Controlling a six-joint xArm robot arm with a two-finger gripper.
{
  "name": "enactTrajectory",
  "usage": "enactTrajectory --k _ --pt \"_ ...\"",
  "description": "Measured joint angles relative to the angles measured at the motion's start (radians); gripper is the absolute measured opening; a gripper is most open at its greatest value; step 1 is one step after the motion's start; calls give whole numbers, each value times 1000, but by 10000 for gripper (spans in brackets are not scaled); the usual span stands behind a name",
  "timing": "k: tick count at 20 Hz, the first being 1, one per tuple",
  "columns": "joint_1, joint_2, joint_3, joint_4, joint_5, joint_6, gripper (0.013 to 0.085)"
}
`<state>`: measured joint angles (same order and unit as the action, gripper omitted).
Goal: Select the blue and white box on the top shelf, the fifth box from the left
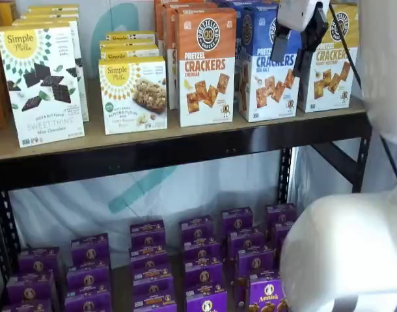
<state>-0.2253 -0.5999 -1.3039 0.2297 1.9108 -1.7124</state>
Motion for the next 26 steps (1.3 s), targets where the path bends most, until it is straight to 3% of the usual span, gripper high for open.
enactTrajectory --k 3,8,18,26 --pt "36 38 -39 -68 60 12 850" --pt "17 42 -38 -34 59 5 850" --pt "-57 20 -30 160 12 10 850" --pt "-140 -27 14 332 -103 4 850"
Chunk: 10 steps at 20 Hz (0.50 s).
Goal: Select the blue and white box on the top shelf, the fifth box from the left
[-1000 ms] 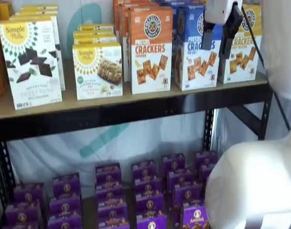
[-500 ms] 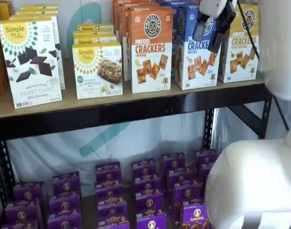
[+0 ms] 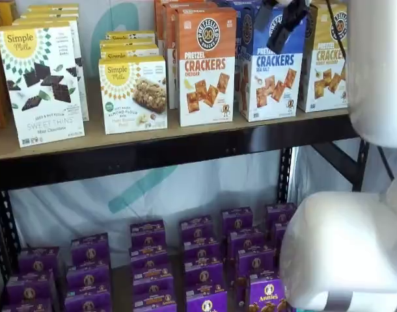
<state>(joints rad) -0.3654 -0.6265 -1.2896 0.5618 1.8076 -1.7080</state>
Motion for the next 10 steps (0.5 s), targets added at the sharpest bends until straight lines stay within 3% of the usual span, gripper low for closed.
enactTrajectory --k 6,10 --pt "-51 -6 14 91 -70 -10 850" --pt "-86 25 -19 139 -60 -15 850"
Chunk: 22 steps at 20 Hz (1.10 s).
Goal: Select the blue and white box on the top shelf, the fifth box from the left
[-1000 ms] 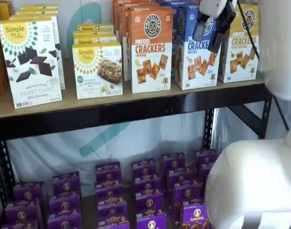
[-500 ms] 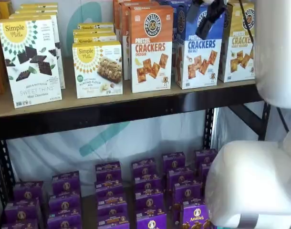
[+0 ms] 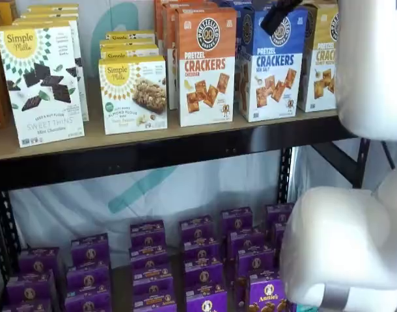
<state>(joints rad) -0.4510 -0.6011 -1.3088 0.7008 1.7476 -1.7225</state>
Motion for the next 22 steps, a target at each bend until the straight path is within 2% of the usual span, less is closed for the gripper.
enactTrajectory --k 7,22 --pt "-11 85 -89 18 10 1 850" --pt "38 225 -209 -35 -37 3 850"
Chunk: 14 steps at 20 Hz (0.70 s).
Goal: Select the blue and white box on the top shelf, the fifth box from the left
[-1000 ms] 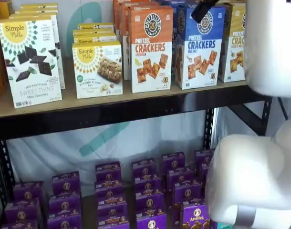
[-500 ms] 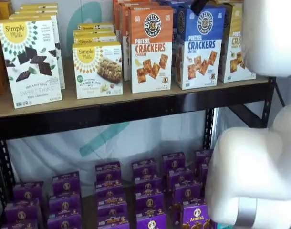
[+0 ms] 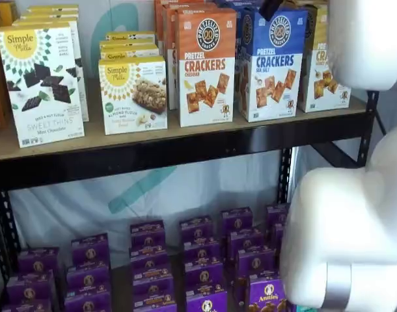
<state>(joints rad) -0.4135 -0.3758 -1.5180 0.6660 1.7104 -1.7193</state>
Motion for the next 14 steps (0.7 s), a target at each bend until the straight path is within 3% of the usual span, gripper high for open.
enactTrajectory --k 14 --pt "24 99 -62 -58 -52 -27 850"
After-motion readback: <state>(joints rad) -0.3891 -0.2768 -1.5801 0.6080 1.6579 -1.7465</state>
